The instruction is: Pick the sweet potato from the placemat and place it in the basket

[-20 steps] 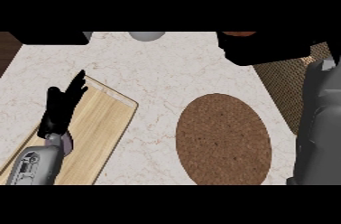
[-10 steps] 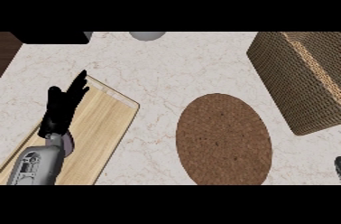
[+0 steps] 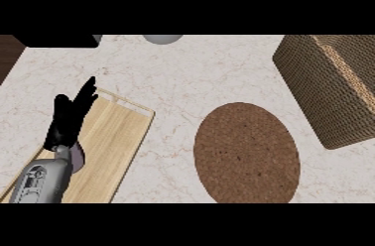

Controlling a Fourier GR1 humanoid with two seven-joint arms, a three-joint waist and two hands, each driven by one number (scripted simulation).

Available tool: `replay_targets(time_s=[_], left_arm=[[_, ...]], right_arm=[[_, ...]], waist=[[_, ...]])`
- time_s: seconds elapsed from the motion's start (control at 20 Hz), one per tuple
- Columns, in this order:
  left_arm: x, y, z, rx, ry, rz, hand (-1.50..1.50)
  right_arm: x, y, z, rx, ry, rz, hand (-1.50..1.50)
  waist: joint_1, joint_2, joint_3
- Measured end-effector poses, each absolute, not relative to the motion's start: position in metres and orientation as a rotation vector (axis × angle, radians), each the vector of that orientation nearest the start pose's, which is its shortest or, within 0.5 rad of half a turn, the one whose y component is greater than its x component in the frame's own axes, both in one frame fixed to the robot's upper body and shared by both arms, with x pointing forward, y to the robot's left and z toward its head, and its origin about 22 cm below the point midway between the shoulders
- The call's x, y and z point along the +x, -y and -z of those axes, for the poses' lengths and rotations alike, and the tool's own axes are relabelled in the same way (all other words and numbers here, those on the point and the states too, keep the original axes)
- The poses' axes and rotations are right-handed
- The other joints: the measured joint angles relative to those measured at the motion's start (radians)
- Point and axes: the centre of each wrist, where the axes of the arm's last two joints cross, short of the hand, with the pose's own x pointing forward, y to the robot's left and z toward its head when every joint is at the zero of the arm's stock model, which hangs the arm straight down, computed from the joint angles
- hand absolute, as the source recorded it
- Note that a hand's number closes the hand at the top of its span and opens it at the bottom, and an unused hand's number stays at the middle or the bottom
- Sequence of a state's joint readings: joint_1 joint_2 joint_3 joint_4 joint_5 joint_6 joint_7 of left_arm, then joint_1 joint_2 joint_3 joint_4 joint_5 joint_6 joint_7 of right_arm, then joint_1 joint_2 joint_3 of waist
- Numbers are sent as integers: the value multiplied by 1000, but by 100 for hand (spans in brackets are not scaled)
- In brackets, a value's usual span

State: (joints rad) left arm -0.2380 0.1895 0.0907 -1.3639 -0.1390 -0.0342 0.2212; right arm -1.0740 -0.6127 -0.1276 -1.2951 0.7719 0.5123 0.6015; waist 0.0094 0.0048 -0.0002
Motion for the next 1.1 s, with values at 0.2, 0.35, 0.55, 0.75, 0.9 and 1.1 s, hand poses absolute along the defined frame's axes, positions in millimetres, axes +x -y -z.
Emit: replay_targets(time_s=[0.2,0.35,0.55,0.75,0.9,1.1], left_arm=[[298,-273,-31,257,1361,215,0],[296,-271,-31,258,1359,220,0],[298,-271,-31,259,1358,218,0],[302,-269,-33,260,1361,220,0],[300,-272,-28,262,1359,218,0],[299,-274,-26,258,1367,218,0]], right_arm=[[379,311,-341,-1269,1263,-734,150],[384,332,-326,-1239,1278,-760,150],[389,358,-311,-1195,1297,-781,150],[398,373,-293,-1179,1285,-800,150],[405,378,-275,-1164,1275,-806,150],[410,393,-248,-1066,1253,-749,-150]], waist=[[1,-1,0],[1,-2,0],[1,-1,1],[4,0,1],[6,0,0],[7,1,0]])
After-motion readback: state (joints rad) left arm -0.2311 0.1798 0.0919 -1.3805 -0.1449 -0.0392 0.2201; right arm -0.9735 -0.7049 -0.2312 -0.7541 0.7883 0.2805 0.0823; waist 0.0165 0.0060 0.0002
